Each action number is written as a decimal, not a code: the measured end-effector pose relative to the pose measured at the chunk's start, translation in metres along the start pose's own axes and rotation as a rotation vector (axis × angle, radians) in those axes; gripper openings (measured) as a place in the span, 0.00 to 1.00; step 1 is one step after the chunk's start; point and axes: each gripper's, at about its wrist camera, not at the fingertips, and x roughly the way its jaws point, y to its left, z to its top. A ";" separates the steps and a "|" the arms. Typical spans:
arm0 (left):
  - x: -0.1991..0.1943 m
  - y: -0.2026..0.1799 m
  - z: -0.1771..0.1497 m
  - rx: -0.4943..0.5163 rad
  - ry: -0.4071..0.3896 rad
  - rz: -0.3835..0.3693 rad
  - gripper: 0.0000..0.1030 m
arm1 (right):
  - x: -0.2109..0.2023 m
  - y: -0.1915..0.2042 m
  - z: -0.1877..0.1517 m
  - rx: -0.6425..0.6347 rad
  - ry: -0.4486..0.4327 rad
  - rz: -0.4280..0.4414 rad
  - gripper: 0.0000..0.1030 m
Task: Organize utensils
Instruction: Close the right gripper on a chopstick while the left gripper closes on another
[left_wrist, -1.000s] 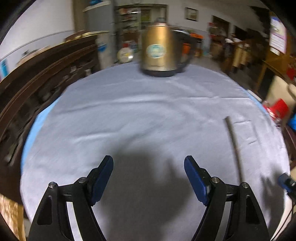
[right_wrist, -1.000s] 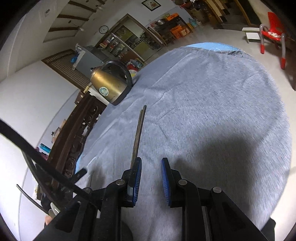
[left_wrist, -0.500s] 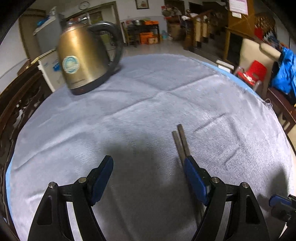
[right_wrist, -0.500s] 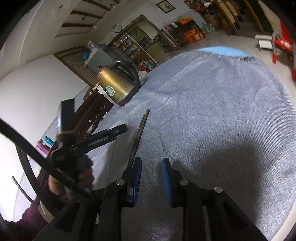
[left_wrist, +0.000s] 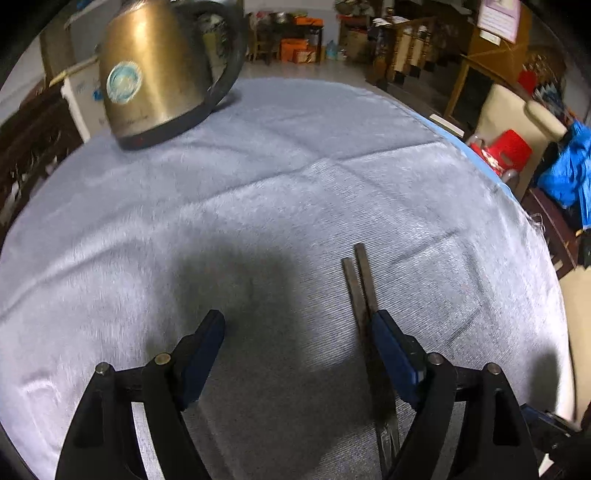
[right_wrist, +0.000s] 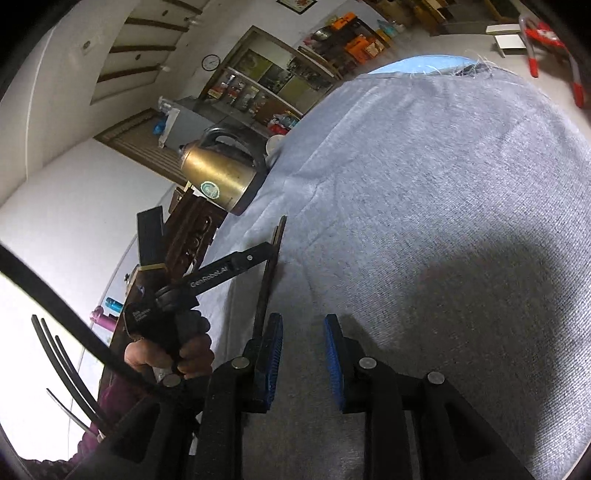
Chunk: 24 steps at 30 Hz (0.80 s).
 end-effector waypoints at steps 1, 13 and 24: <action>0.000 0.002 -0.001 -0.007 0.004 0.011 0.81 | -0.001 0.000 0.000 -0.001 0.000 -0.001 0.25; 0.003 -0.006 0.000 -0.001 0.039 0.068 0.78 | -0.003 -0.002 -0.001 -0.005 -0.009 -0.009 0.25; -0.011 0.004 -0.011 0.053 -0.016 0.009 0.05 | 0.002 0.004 -0.001 -0.039 -0.001 -0.064 0.24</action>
